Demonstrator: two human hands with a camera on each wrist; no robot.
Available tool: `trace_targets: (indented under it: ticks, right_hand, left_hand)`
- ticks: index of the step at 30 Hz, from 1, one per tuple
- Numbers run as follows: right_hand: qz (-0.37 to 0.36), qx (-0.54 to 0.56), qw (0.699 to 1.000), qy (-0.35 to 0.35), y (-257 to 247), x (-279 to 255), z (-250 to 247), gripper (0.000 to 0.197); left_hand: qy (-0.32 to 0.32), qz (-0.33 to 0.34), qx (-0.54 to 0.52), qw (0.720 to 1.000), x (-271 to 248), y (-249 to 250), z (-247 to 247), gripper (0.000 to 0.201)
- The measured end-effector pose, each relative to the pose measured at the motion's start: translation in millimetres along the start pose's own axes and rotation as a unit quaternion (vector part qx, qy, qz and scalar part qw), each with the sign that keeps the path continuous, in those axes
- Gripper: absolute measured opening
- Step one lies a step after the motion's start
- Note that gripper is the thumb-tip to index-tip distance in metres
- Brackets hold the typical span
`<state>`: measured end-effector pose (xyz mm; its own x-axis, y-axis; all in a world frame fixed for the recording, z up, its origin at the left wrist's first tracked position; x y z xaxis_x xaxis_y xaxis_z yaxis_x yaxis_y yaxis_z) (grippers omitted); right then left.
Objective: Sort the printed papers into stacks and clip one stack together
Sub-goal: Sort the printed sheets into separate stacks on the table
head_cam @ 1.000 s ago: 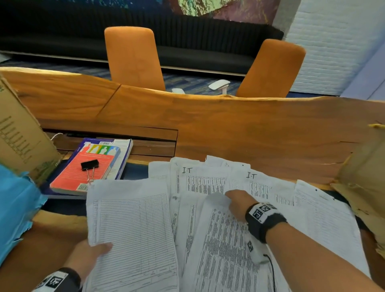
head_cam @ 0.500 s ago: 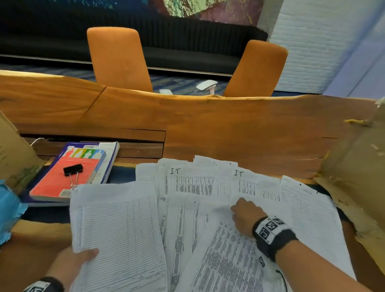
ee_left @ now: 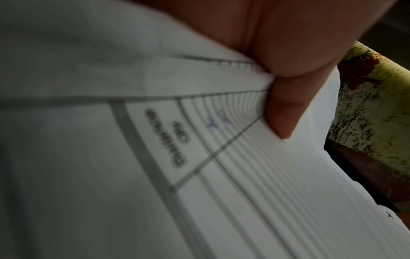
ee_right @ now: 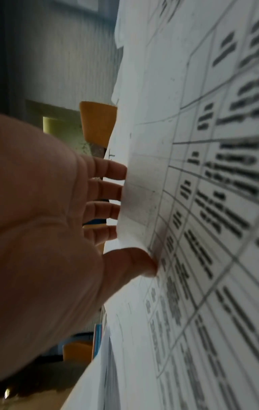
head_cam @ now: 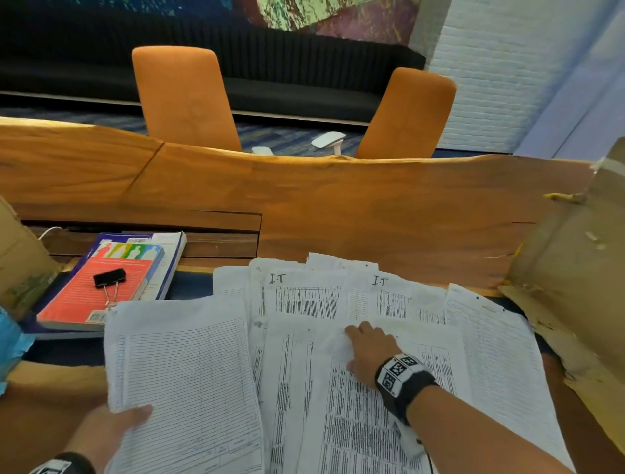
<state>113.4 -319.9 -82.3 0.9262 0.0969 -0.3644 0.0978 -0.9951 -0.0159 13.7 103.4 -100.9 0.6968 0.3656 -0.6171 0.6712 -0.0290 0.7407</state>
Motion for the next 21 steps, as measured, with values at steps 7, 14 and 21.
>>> trace_targets:
  ticks: [7, 14, 21]
  right_hand:
    - [0.042, -0.044, 0.997, -0.047, 8.8, 6.7, -7.1, 0.067]
    - [-0.038, 0.035, 0.998, -0.041, -6.4, -16.5, -19.4, 0.026]
    - [0.044, -0.009, 0.993, -0.106, 97.4, -24.6, -39.3, 0.047]
  left_hand:
    - [-0.005, 0.005, -0.001, 1.0, 12.9, -7.5, -1.7, 0.019]
    - [0.003, -0.004, -0.011, 1.0, 34.9, -20.0, -9.8, 0.035]
    - [-0.031, -0.037, -0.029, 0.998, 71.9, -44.7, -16.3, 0.058]
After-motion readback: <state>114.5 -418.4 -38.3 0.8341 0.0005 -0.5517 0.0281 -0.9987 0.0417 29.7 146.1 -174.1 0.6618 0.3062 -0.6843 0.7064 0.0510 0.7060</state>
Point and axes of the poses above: each hand's wrist, its own x-axis towards the middle knuckle, its own z-axis out of the palm, y = z × x, the point moved 6 cm from there along x, towards the middle knuckle, and after that the axes turned 1 degree about y, right-handed, at the moved point
